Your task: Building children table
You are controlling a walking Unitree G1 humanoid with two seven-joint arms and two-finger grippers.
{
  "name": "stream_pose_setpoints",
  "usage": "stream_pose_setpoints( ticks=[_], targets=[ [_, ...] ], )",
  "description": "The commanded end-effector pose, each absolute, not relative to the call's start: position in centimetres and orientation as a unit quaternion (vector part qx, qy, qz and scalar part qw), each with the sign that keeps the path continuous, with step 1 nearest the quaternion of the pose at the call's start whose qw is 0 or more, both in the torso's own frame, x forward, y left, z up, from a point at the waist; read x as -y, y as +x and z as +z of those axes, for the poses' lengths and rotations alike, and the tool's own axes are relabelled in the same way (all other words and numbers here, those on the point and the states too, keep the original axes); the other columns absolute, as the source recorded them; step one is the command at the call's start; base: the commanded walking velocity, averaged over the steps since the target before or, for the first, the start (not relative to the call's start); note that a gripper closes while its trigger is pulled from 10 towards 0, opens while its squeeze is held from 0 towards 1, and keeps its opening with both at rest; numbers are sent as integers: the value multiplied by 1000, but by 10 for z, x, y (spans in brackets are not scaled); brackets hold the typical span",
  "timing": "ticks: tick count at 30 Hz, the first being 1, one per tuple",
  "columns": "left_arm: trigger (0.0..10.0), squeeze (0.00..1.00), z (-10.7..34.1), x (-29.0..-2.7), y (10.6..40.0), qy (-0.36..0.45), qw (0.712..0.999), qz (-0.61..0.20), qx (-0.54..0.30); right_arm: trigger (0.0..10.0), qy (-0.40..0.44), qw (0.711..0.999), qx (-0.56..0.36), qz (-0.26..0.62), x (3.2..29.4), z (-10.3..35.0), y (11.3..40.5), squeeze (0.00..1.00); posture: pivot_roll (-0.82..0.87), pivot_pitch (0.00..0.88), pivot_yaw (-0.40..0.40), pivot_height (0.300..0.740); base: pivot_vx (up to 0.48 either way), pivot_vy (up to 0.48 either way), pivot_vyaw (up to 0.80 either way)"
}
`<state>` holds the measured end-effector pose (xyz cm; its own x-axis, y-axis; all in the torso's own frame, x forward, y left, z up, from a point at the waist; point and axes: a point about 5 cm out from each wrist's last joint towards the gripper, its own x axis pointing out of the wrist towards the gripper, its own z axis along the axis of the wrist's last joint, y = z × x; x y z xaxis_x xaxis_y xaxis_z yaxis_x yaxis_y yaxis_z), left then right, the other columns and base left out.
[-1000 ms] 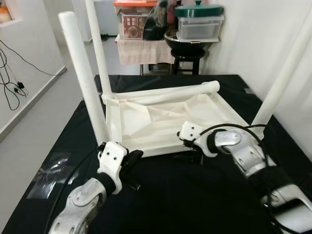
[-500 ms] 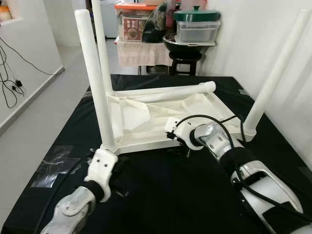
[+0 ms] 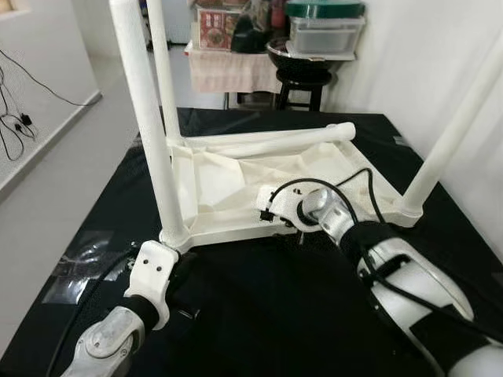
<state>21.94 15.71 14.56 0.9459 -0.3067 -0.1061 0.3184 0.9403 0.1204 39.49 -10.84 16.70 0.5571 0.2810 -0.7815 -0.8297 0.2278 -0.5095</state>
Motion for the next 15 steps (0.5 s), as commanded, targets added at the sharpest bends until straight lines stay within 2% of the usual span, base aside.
stream_pose_setpoints(
  ticks=[1,2,4,15],
  targets=[
    [10000,0,147,-160,213,69,985,-149,-51,2745,-510,705,-300,391,107,169,395,0,37,98,-102,740,0,0,0],
    [10000,0,148,-161,211,69,985,-147,-52,0,-516,696,-308,394,108,170,395,0,40,109,-107,740,0,0,0],
    [10000,0,149,-161,207,69,986,-145,-54,0,-523,685,-318,395,110,173,395,0,41,116,-111,740,0,0,0],
    [10000,0,154,-161,196,65,987,-137,-61,0,-499,683,-344,407,117,184,396,0,45,181,-127,740,0,0,0]
  ],
)
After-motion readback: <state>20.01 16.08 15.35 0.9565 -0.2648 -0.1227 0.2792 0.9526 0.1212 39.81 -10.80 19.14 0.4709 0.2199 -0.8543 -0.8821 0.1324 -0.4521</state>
